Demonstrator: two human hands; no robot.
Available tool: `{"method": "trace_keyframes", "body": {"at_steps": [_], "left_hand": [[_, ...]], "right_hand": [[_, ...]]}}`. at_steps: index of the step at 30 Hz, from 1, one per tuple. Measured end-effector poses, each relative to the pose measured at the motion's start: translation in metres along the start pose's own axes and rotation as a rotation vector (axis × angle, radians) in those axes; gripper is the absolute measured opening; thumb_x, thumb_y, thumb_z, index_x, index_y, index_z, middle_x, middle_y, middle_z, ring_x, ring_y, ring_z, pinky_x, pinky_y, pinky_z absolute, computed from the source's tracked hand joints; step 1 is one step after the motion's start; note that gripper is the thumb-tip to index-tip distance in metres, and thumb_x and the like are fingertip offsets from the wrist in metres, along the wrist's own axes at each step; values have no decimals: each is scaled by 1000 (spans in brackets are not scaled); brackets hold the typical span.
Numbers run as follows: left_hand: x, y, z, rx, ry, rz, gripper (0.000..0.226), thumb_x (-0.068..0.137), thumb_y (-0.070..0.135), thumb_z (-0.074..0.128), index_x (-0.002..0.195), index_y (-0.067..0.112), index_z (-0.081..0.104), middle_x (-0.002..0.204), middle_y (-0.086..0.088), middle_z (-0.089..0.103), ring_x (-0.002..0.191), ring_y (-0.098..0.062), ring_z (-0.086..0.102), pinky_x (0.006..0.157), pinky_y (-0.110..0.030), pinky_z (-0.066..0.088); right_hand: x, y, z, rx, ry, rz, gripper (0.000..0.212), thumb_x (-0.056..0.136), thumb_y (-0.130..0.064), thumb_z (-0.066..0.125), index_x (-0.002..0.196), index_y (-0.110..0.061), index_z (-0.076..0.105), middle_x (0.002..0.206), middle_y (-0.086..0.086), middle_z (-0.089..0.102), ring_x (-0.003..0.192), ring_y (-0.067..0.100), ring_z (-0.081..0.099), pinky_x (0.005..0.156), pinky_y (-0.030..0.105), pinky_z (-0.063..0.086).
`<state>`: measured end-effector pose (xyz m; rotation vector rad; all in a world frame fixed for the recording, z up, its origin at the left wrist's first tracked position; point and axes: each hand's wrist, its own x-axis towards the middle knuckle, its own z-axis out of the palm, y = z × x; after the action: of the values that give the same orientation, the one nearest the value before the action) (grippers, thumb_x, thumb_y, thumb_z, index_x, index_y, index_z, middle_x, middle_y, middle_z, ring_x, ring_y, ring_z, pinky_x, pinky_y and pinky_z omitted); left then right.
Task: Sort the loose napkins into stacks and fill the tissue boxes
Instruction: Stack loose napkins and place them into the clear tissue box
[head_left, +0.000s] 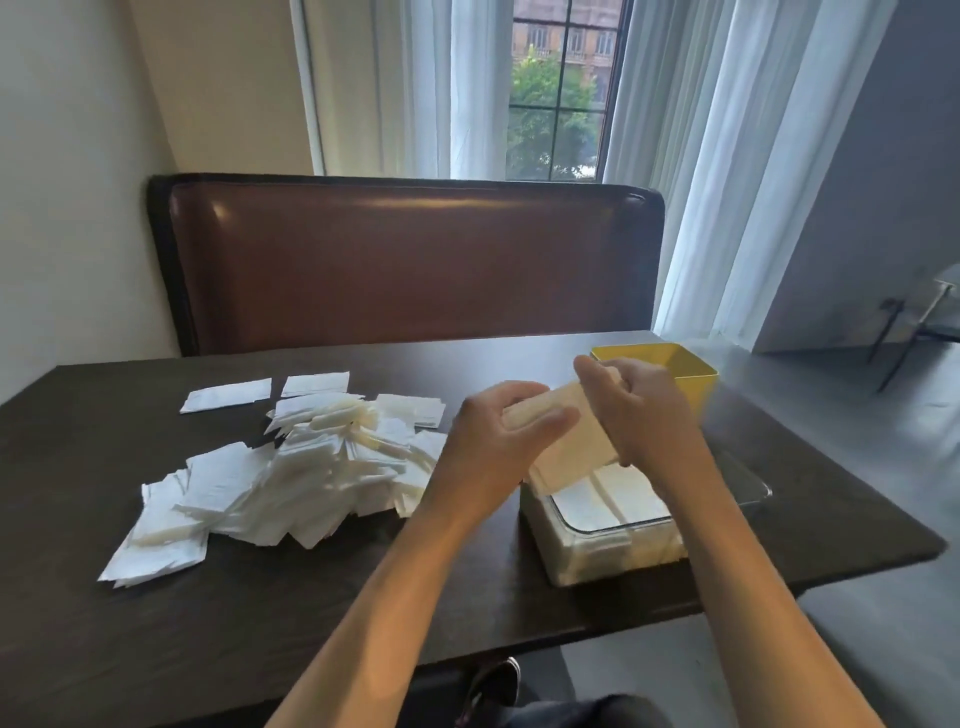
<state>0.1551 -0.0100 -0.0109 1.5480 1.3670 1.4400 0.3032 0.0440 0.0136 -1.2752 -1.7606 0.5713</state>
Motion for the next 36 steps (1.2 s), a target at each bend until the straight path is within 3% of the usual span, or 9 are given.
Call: {"method": "trace_keyframes", "body": {"at_steps": [3, 7, 12, 17, 22, 25, 29, 32, 36], "left_hand": [[9, 6, 15, 69, -224, -33, 23, 95, 34, 68, 109, 17, 72, 93, 2, 71, 81, -5, 66, 69, -18, 51], [24, 8, 39, -17, -438, -238, 51, 85, 44, 70, 122, 9, 64, 110, -9, 68, 106, -25, 67, 95, -43, 56], [41, 11, 66, -319, -246, -397, 34, 102, 25, 57, 131, 8, 55, 122, -12, 64, 113, -29, 64, 97, -47, 55], [51, 13, 104, -262, -142, -395, 28, 103, 22, 48, 131, 14, 48, 116, -9, 61, 102, -24, 63, 79, -39, 58], [55, 13, 128, -239, -207, -465, 34, 106, 36, 40, 133, 16, 43, 114, -9, 61, 100, -24, 62, 71, -34, 52], [61, 9, 132, -231, -234, -536, 35, 106, 34, 46, 134, 13, 46, 117, -10, 61, 101, -23, 62, 70, -31, 50], [64, 3, 135, -346, -286, -673, 24, 102, 15, 56, 124, 11, 47, 112, -11, 62, 99, -25, 62, 74, -33, 52], [66, -5, 140, -385, -346, -721, 44, 97, 9, 61, 136, 13, 40, 126, -15, 59, 114, -33, 62, 93, -44, 54], [71, -11, 146, -395, -392, -764, 55, 93, 7, 66, 141, 13, 39, 137, -16, 54, 126, -36, 56, 110, -52, 44]], "right_hand": [[12, 10, -22, -30, -55, 89, 50, 96, -50, 49, 84, -6, 68, 81, 16, 65, 79, 30, 67, 63, 37, 52], [26, 27, -40, 22, -27, 225, 61, 100, -53, 42, 92, 2, 67, 76, 7, 60, 69, 18, 56, 62, 29, 42], [22, 56, -55, 488, -36, 439, 52, 95, -63, 43, 104, -18, 68, 90, 6, 71, 79, 21, 66, 73, 37, 52], [23, 61, -48, 518, -126, 486, 45, 99, -50, 46, 125, -16, 61, 116, 9, 69, 105, 31, 67, 93, 47, 54], [28, 67, -51, 469, -53, 531, 22, 104, -31, 44, 100, -14, 57, 97, 9, 62, 87, 25, 62, 78, 38, 52], [30, 78, -63, 318, -138, 462, 33, 106, -28, 41, 115, -3, 59, 110, 18, 65, 102, 34, 62, 98, 47, 48], [30, 103, -87, 209, 11, 440, 43, 104, -46, 36, 102, -13, 62, 109, 11, 64, 101, 28, 60, 98, 51, 46], [28, 128, -91, 131, -10, 455, 46, 103, -51, 32, 91, -18, 61, 107, 11, 66, 102, 28, 60, 101, 53, 44], [16, 130, -83, 338, -130, 588, 55, 103, -56, 26, 120, -16, 60, 121, 6, 65, 103, 17, 61, 89, 32, 41]]}}
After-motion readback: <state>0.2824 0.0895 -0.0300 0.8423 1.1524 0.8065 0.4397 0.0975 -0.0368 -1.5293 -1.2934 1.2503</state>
